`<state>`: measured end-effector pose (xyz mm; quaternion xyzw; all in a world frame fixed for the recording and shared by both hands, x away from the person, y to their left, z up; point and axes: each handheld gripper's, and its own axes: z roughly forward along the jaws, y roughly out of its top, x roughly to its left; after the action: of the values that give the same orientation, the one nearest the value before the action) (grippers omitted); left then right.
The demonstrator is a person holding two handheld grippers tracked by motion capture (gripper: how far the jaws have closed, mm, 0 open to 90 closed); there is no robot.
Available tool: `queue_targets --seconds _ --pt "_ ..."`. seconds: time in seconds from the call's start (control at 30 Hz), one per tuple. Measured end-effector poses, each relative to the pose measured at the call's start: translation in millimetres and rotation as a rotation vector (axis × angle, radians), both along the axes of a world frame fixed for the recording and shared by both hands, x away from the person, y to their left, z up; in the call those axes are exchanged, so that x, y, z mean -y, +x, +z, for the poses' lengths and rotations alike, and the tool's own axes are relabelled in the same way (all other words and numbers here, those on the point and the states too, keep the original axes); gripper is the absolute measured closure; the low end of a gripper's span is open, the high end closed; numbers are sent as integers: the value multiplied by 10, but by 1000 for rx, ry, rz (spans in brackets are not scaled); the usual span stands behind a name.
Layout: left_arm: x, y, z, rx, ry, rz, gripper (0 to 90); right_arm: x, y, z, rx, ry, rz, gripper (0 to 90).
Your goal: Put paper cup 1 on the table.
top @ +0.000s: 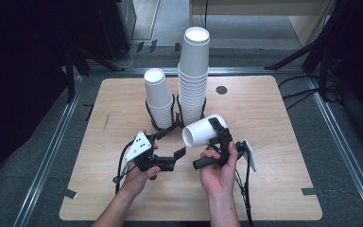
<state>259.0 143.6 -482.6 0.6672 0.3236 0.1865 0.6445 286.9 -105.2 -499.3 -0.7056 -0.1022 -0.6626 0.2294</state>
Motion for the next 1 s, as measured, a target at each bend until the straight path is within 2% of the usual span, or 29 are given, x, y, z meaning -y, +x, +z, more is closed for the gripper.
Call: queue_targets --seconds 0.03,0.07,0.2,0.33,0.4,0.43,0.53,0.57,0.6,0.7,0.77,0.8,0.83,0.87,0.93,0.97,1.0 --pt "0 0 0 0 0 0 70 0 0 0 0 0 0 141" --pt "-6 7 -5 -4 5 3 70 25 12 10 23 -33 -14 142" --pt "-18 19 -18 -7 12 12 70 56 28 46 67 -70 -31 143" --pt "-32 30 -28 -12 17 20 71 72 34 90 106 -153 -37 145" --pt "-36 31 -27 -12 17 23 70 75 35 106 112 -165 -41 145" --pt "-45 34 -25 -11 13 31 71 90 42 121 135 -184 -35 145" --pt "-54 40 -26 -12 14 38 70 115 41 155 162 -246 -51 144" --pt "-59 41 -27 -13 14 38 70 115 41 155 162 -246 -51 144" --pt "-63 45 -29 -16 13 43 71 139 36 173 179 -299 -66 145" --pt "-63 49 -35 -19 16 46 71 163 26 187 207 -395 -77 144" --pt "-66 60 -48 -24 26 51 70 179 18 201 230 -480 -92 144" --pt "-66 60 -48 -24 26 51 71 179 18 201 230 -480 -92 144" --pt "-69 66 -56 -30 27 56 71 211 15 216 244 -533 -103 144" --pt "-69 66 -56 -30 27 56 71 211 15 216 244 -533 -103 144" --pt "-75 69 -61 -32 29 60 71 254 21 230 254 -600 -124 144" --pt "-79 73 -64 -31 29 59 71 297 29 243 264 -655 -136 144" --pt "-78 77 -70 -36 32 59 71 311 32 251 269 -677 -139 144"
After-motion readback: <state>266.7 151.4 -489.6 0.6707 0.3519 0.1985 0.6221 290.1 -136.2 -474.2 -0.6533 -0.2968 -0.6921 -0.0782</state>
